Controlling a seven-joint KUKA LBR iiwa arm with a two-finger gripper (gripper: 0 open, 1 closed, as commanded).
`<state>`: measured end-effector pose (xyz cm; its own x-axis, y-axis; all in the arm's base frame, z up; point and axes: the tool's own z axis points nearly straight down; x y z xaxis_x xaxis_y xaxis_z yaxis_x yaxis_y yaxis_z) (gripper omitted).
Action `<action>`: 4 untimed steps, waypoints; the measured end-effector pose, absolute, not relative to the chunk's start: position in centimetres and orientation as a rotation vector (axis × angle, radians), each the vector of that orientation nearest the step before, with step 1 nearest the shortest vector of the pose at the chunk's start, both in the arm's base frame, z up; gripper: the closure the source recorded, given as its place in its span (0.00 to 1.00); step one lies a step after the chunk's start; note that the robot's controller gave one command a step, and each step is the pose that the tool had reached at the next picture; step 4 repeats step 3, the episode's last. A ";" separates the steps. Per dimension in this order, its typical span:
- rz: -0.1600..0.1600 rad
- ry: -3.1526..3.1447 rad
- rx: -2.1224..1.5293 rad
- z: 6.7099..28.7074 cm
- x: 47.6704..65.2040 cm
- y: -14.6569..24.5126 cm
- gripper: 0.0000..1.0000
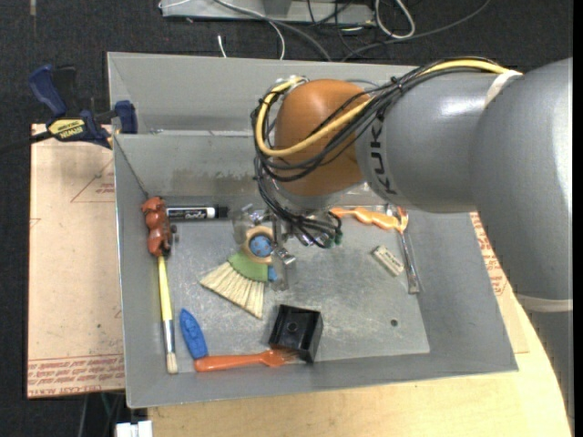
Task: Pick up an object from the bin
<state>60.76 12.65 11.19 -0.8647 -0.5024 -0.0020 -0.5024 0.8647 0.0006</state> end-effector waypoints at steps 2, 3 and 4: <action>0.006 3.002 -0.896 7.1 60.4 12.3 1.00; 0.006 3.002 -0.896 7.1 60.4 12.3 1.00; 0.006 3.002 -0.896 7.1 60.4 12.3 1.00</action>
Offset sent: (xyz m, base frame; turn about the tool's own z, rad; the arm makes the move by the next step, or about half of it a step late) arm -0.0055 -0.0036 -0.0419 -0.0556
